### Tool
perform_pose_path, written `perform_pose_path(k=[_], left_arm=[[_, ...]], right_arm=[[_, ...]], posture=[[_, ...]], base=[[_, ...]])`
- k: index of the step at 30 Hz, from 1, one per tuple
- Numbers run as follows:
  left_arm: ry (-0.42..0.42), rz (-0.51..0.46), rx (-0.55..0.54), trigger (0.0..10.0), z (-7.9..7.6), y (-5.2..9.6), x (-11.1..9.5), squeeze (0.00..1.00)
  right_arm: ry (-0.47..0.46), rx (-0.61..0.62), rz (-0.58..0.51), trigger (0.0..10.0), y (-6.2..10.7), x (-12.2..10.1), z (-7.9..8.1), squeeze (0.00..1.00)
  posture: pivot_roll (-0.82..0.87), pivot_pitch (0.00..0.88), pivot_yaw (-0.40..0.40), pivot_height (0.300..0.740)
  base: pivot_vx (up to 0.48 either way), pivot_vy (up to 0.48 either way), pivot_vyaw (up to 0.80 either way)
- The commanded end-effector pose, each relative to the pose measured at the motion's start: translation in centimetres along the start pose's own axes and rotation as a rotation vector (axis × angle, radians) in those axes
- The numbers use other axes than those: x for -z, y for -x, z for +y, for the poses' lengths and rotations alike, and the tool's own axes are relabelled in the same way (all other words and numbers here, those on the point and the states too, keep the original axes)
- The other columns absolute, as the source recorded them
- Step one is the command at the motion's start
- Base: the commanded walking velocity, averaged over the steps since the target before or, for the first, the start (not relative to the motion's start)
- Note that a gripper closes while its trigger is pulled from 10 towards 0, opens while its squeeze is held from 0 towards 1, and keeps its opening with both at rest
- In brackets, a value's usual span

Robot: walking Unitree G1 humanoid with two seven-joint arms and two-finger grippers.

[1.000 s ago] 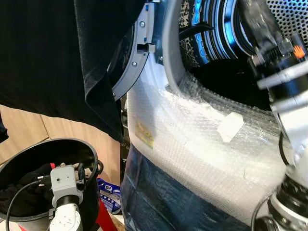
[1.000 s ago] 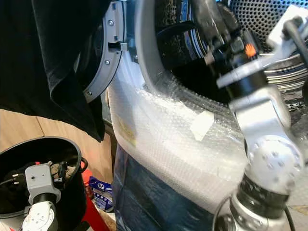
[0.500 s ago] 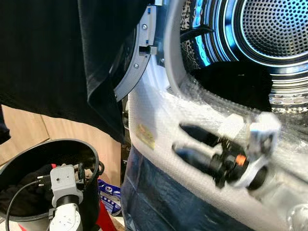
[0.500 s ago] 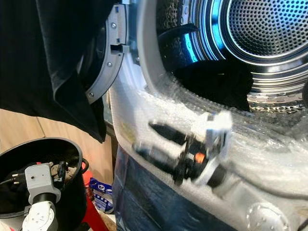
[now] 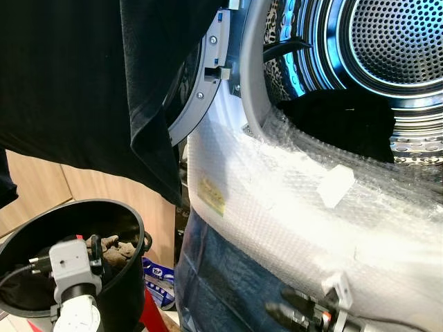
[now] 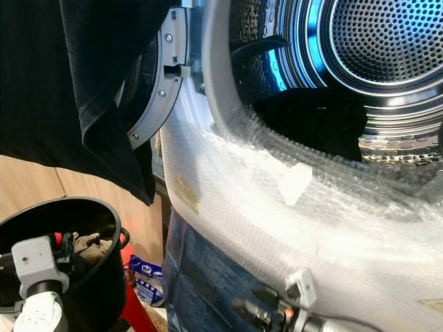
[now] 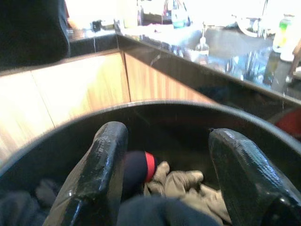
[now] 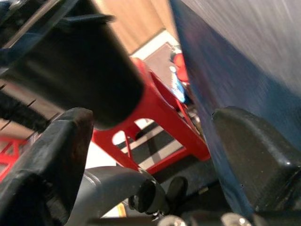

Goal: Clothes washing

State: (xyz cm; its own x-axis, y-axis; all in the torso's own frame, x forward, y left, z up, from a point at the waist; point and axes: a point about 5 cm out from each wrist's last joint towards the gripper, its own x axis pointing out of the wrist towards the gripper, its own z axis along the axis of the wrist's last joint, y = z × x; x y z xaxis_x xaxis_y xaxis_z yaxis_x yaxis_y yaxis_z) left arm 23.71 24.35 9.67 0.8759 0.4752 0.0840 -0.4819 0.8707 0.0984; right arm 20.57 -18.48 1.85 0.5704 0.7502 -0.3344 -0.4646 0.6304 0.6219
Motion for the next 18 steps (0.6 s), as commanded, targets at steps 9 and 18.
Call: perform_pose_path(k=[9,18], left_arm=[[0.026,-0.001,-0.091,10.0,2.5,-0.2,-1.0,0.0],[0.015,0.011,-0.122,10.0,4.2,-0.5,-1.2,0.0]], right_arm=[[-0.117,0.253,0.099,10.0,-0.4,5.4,-3.7,1.0],[-0.006,0.388,0.419,10.0,0.7,10.3,-4.5,0.59]], posture=[[0.11,0.0,-0.083,0.74],[0.11,0.0,-0.065,0.74]], base=[[0.0,0.0,0.0],[0.0,0.0,0.0]])
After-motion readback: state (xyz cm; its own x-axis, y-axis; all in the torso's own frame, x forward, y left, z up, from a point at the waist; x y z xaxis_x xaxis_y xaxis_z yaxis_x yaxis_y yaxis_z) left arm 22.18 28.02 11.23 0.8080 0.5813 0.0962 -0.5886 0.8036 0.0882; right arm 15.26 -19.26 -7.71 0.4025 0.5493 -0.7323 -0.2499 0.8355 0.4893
